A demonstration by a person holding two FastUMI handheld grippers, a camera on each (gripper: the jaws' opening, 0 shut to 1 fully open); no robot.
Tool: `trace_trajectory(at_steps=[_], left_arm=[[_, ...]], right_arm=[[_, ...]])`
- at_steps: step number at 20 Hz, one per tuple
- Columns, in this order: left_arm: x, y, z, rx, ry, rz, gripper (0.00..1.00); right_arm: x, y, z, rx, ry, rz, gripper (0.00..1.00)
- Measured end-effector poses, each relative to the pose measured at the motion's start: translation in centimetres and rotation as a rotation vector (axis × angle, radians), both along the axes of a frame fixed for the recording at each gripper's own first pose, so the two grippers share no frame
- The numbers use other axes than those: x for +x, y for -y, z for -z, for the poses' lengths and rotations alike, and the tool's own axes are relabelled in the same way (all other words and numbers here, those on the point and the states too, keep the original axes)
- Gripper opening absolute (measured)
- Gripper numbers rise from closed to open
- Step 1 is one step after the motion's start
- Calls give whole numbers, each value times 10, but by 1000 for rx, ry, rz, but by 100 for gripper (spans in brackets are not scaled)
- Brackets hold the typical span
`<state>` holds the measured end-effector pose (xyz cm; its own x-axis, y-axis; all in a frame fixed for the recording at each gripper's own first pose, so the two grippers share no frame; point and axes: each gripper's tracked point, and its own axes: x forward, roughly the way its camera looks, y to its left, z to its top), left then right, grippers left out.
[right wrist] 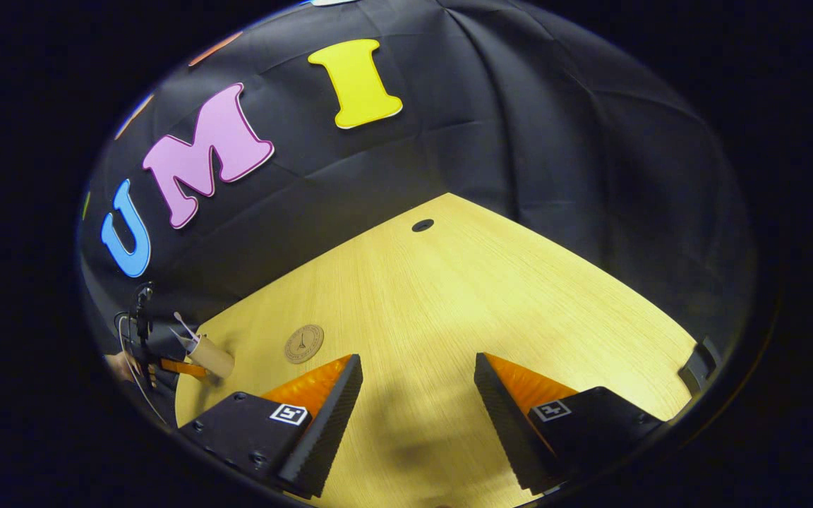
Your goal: Put the toothbrush and toothpaste on the desktop into the cup, then pick up the cup and place it on the coaster on the desktop.
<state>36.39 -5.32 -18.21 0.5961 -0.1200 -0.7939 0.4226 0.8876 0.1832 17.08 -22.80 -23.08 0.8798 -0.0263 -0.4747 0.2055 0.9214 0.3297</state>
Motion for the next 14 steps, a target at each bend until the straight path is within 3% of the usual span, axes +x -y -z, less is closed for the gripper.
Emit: trace_trajectory(at_steps=[4, 14], left_arm=[[1, 0, 2, -23, 16, -42, 24], [-8, 12, -19, -52, 67, -37, 17]], right_arm=[[-6, -6, -4, 5, -12, -13, 98], [-5, -17, -12, 2, -4, -59, 98]])
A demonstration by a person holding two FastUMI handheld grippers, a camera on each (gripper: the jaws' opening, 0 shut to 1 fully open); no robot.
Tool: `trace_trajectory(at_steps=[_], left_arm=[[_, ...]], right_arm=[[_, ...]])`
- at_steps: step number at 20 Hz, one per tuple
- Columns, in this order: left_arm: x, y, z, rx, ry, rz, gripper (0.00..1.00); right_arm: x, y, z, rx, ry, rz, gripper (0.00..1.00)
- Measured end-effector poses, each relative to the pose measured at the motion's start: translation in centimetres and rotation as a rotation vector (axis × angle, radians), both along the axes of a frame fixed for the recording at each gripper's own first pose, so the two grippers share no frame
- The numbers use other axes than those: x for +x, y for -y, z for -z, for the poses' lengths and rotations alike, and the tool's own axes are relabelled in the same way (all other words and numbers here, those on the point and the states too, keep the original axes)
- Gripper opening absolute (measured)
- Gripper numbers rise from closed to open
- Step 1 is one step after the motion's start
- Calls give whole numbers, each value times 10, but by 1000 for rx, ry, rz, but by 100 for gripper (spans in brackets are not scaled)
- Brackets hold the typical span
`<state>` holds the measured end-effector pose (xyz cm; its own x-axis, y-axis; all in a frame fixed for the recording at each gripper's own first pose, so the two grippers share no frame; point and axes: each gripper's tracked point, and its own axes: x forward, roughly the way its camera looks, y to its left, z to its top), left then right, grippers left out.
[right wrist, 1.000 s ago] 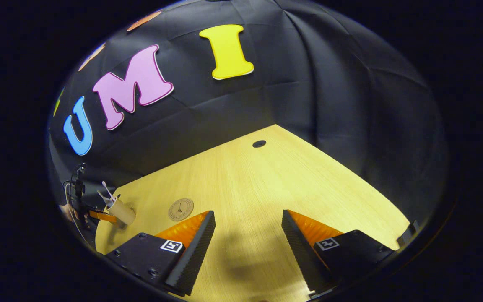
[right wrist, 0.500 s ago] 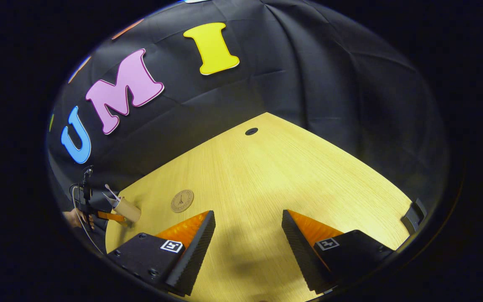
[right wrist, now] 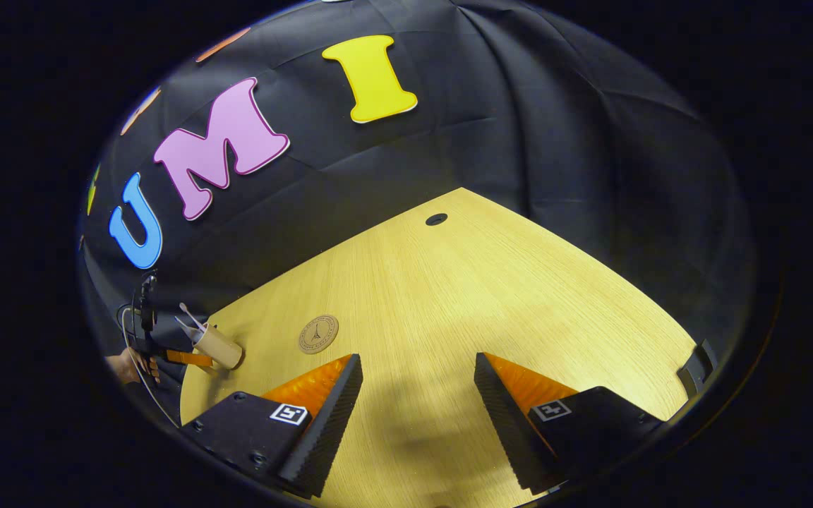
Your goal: Put the toothbrush and toothpaste on the desktop into the cup, then pick up the cup and place it on the coaster on the desktop.
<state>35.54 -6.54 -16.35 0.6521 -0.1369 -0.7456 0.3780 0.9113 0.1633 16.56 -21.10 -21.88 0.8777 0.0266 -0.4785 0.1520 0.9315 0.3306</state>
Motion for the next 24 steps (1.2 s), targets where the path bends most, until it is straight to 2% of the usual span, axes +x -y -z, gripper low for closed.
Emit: trace_trajectory(at_steps=[5, 6, 7, 10, 18, 24], left_arm=[[-4, 46, -24, -20, 22, 88, 17], [-5, 58, -28, -23, 26, 112, 22], [-4, 71, -30, -20, 28, 138, 17], [-4, 116, -33, -7, 30, 221, 17], [-17, 228, -3, 32, -28, 411, 17], [-8, 263, 32, 86, -59, 435, 17]], right_arm=[[-8, 0, 3, 10, -1, -2, 98], [-11, 0, 3, 15, -2, -2, 98], [-14, -1, 4, 20, -4, -3, 98], [-19, -2, 4, 16, 7, 2, 98], [-21, -9, 4, 19, 26, -10, 98], [-28, -11, 9, 50, 28, 6, 98]])
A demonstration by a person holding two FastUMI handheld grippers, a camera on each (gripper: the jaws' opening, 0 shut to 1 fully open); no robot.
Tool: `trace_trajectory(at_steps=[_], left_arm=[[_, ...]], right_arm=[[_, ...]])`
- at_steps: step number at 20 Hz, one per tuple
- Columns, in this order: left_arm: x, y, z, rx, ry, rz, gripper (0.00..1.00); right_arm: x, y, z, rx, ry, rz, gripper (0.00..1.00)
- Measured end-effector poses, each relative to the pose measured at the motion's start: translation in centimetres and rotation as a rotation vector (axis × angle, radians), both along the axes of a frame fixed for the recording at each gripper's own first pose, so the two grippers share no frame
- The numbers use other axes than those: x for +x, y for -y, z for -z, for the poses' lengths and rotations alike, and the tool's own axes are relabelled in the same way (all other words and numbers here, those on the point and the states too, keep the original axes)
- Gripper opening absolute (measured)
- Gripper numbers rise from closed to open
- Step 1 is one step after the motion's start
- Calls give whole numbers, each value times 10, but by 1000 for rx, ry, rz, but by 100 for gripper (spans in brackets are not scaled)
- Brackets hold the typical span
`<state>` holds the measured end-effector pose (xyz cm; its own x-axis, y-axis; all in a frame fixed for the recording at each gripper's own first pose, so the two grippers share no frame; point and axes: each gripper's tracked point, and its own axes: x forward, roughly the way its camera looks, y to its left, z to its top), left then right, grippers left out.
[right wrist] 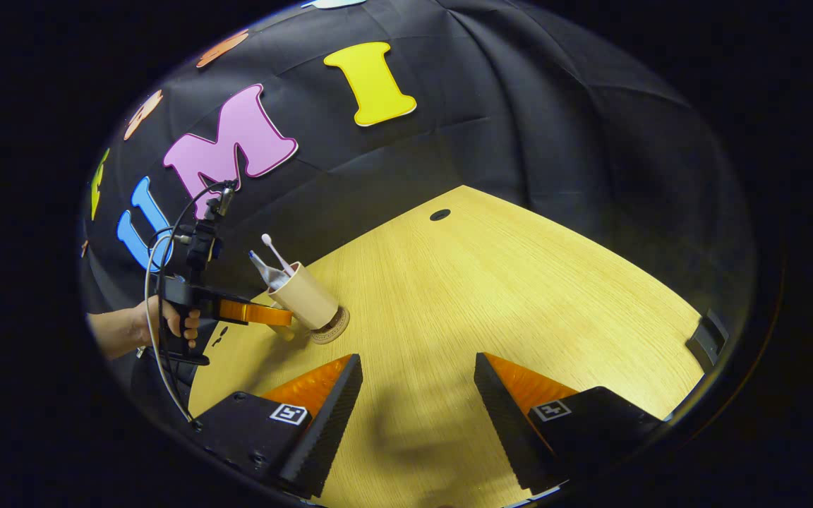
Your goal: Put the toothbrush and toothpaste on the desktop into the cup, then pick up the cup and place it on the coaster on the desktop.
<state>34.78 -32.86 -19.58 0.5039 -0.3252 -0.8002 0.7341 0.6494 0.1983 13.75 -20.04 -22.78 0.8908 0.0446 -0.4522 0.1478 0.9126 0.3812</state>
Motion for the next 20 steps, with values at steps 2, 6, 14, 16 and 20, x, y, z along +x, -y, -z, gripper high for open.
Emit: trace_trajectory(at_steps=[2, 6, 14, 16, 20], left_arm=[[-2, 6, 10, 34, 16, 9, 17], [5, 10, 15, 47, -5, -4, 18], [-10, 4, -9, 11, 68, -19, 49], [-19, -5, -30, -37, 107, -36, 82], [-49, -39, -77, -142, 223, -98, 96]], right_arm=[[-6, 2, 3, -2, -5, 3, 98], [-14, 4, 10, 15, -18, 18, 98], [-12, -1, 1, 10, 4, -5, 98], [-11, -5, -4, 4, 11, -18, 98], [-12, -13, -22, -9, 42, -28, 98]])
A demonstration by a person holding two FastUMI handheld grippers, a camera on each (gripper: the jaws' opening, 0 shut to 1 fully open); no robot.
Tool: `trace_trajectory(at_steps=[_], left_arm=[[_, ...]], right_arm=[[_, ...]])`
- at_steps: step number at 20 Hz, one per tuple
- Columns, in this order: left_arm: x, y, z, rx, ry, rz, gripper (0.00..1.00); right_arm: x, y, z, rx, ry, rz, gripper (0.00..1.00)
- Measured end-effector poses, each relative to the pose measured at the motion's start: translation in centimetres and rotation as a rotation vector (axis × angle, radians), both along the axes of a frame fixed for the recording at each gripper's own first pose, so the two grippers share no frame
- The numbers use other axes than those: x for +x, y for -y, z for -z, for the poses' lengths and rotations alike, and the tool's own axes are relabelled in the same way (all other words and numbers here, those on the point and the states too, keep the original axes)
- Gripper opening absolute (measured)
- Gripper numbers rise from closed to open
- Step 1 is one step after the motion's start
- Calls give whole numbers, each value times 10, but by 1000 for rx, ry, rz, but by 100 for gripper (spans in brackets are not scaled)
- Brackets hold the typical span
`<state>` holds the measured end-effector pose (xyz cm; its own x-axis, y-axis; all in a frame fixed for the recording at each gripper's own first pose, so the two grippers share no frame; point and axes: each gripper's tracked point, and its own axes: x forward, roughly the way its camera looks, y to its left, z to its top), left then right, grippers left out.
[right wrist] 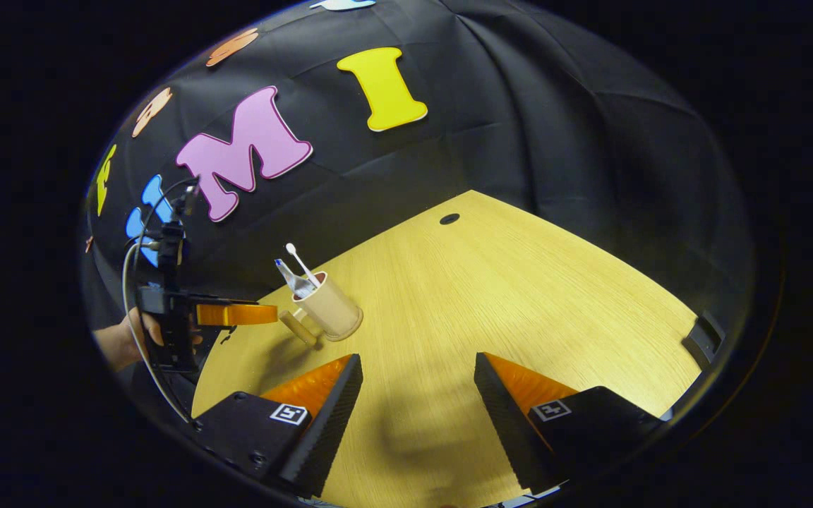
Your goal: Put the toothbrush and toothpaste on the desktop into the cup, then pick up the cup and place it on the coaster on the desktop.
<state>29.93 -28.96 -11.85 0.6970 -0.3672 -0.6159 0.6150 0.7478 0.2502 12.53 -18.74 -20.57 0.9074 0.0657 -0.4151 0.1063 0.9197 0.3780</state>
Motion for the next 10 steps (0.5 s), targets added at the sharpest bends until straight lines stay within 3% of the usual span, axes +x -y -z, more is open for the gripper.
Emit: trace_trajectory(at_steps=[10], left_arm=[[-147, -108, -111, -204, 363, -118, 96]], right_arm=[[-37, -34, -77, -68, 117, -51, 98]])
